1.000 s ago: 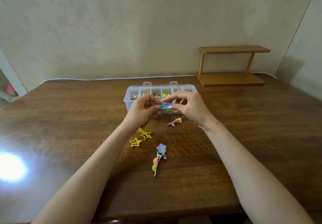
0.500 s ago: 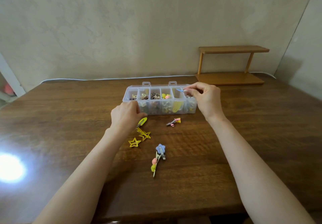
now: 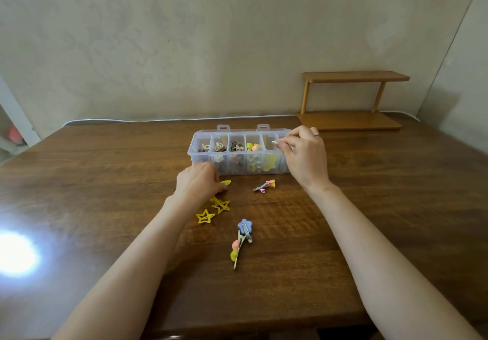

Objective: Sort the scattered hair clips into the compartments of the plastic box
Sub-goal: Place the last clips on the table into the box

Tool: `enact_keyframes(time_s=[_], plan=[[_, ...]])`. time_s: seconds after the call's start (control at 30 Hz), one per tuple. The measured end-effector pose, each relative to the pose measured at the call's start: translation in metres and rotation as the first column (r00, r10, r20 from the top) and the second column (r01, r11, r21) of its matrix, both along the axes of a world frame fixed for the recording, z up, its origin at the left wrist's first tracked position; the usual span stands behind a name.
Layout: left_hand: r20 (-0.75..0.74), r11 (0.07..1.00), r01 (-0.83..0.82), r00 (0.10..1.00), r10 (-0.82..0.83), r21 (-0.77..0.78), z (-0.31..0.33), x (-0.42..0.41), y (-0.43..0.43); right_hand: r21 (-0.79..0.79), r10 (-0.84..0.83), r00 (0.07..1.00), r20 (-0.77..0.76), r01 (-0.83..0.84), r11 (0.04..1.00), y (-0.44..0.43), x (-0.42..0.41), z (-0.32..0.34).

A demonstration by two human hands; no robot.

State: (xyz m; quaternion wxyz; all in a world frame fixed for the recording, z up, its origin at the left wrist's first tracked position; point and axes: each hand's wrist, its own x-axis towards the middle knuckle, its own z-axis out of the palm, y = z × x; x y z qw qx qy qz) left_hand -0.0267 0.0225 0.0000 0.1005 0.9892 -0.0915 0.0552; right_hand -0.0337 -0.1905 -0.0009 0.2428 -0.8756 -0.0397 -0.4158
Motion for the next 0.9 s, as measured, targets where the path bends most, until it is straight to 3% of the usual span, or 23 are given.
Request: enact_keyframes(time_s=[0.23, 0.53, 0.63, 0.77, 0.9], plan=[[-0.027, 0.984, 0.102, 0.994, -0.107, -0.149, -0.006, 0.005, -0.002, 0.087, 0.049, 0.999, -0.005, -0.048, 0.995, -0.002, -0.005, 0.003], [0.055, 0.910, 0.236, 0.971, -0.231, -0.342, -0.004, 0.004, -0.006, 0.082, 0.171, 0.984, 0.044, -0.174, 0.981, 0.007, -0.011, 0.006], [0.065, 0.818, 0.286, 0.954, -0.293, -0.499, -0.001, 0.000, -0.009, 0.164, 0.284, 0.958, -0.042, -0.274, 0.948, 0.013, -0.013, 0.005], [0.045, 0.680, 0.281, 0.939, -0.342, -0.678, 0.004, -0.003, -0.011, 0.384, 0.504, 0.818, -0.278, -0.386, 0.839, 0.018, -0.014, 0.003], [0.070, 0.606, 0.291, 0.930, -0.361, -0.740, 0.006, -0.006, -0.013, 0.399, 0.541, 0.761, -0.359, -0.399, 0.826, 0.023, -0.016, 0.002]])
